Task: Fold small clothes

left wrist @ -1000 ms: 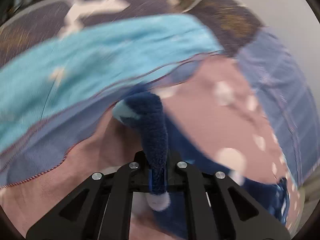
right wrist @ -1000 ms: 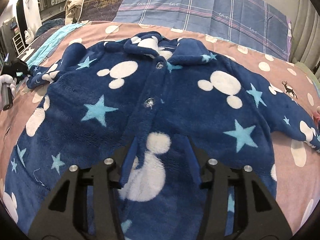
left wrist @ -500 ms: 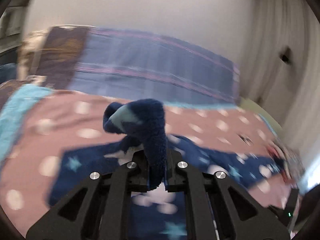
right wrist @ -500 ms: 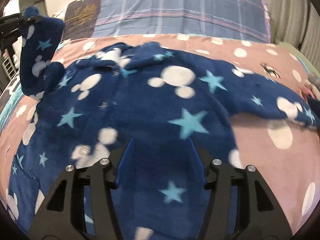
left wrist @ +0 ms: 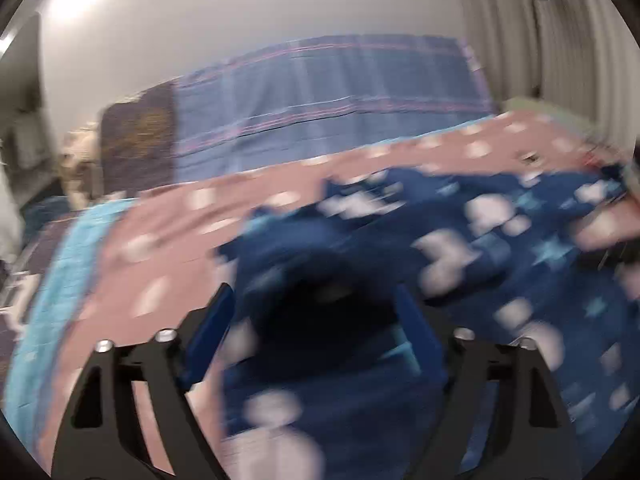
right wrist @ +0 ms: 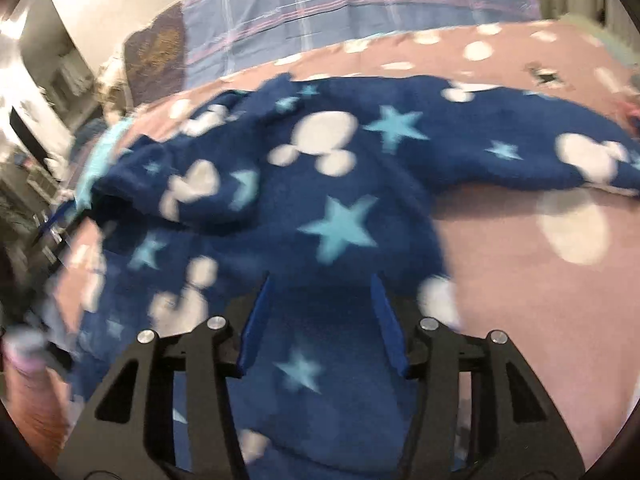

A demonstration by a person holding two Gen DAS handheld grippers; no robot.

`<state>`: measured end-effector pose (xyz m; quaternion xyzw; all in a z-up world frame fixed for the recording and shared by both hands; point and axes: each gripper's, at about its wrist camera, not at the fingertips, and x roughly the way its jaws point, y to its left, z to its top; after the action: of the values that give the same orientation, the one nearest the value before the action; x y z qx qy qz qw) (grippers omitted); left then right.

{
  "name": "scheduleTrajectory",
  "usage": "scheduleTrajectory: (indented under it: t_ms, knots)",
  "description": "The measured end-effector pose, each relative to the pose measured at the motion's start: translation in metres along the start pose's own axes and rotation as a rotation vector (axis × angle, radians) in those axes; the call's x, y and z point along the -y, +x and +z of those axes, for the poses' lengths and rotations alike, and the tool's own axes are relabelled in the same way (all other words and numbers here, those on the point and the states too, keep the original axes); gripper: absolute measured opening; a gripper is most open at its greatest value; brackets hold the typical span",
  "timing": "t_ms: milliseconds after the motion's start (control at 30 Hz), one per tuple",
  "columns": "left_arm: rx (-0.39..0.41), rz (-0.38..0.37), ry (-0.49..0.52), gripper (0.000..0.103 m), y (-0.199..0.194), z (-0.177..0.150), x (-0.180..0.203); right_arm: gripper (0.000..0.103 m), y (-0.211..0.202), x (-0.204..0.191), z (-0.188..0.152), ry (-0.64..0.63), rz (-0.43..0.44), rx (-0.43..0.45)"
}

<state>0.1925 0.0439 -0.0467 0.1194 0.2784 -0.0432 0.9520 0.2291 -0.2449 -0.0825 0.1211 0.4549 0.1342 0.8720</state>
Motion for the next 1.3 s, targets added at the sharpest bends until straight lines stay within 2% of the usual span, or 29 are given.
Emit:
scheduleTrajectory:
  t_ms: [67, 167, 233, 367, 433, 467, 500, 533, 633, 667, 733, 800, 833, 967, 1067, 1167, 1200, 1233, 1300]
  knots:
    - [-0.071, 0.056, 0.003, 0.086, 0.012, -0.018, -0.02, 0.052, 0.016, -0.012, 0.017, -0.031, 0.036, -0.02]
    - [-0.189, 0.05, -0.045, 0.086, 0.041, -0.022, -0.035, 0.057, 0.047, -0.025, 0.044, -0.02, 0.063, -0.049]
    - [-0.261, 0.074, -0.09, 0.086, 0.062, -0.02, -0.046, 0.059, 0.069, -0.032, 0.063, -0.004, 0.065, -0.057]
    - [-0.294, 0.196, -0.179, 0.086, 0.089, -0.019, -0.073, 0.068, 0.11, -0.045, 0.085, 0.024, 0.082, -0.075]
    - [-0.324, 0.184, -0.217, 0.086, 0.099, -0.025, -0.082, 0.069, 0.119, -0.054, 0.086, 0.01, 0.053, -0.067]
    - [-0.327, 0.178, -0.233, 0.086, 0.101, -0.026, -0.084, 0.055, 0.119, -0.064, 0.086, -0.03, 0.035, -0.044]
    - [-0.323, 0.18, -0.243, 0.086, 0.1, -0.027, -0.085, 0.018, 0.116, -0.068, 0.086, -0.053, 0.049, -0.036]
    - [-0.314, 0.195, -0.246, 0.085, 0.098, -0.027, -0.086, 0.013, 0.11, -0.072, 0.087, -0.071, 0.067, -0.031]
    - [-0.286, 0.239, -0.213, 0.079, 0.095, -0.025, -0.079, 0.012, 0.059, -0.079, 0.089, -0.105, 0.068, 0.127]
    - [-0.275, 0.253, -0.196, 0.078, 0.093, -0.023, -0.074, 0.011, 0.036, -0.078, 0.09, -0.113, 0.013, 0.187]
    - [-0.237, 0.284, -0.154, 0.078, 0.082, -0.021, -0.063, 0.011, 0.009, -0.067, 0.088, -0.106, -0.085, 0.243]
    - [-0.204, 0.281, -0.114, 0.078, 0.073, -0.019, -0.051, 0.013, 0.003, -0.046, 0.087, -0.083, -0.178, 0.227]
    - [-0.187, 0.28, -0.085, 0.078, 0.069, -0.018, -0.045, 0.014, 0.01, -0.032, 0.085, -0.069, -0.208, 0.186]
    - [-0.16, 0.25, -0.017, 0.078, 0.058, -0.017, -0.03, 0.02, 0.044, 0.019, 0.071, 0.033, -0.264, 0.044]
    - [-0.179, 0.214, -0.021, 0.078, 0.054, -0.019, -0.034, 0.022, 0.04, 0.035, 0.061, 0.103, -0.192, 0.057]
    - [-0.204, 0.152, -0.083, 0.077, 0.04, -0.022, -0.049, 0.03, 0.024, 0.026, 0.052, 0.048, -0.164, 0.087]
    - [-0.195, 0.121, -0.121, 0.062, 0.033, -0.022, -0.054, 0.032, 0.021, 0.017, 0.05, 0.02, -0.149, 0.096]
    - [-0.175, 0.086, -0.174, 0.034, 0.024, -0.021, -0.06, 0.032, 0.014, 0.009, 0.046, -0.017, -0.117, 0.11]
    - [-0.143, 0.032, -0.271, 0.01, 0.015, -0.015, -0.069, 0.032, 0.007, -0.01, 0.038, -0.069, -0.057, 0.128]
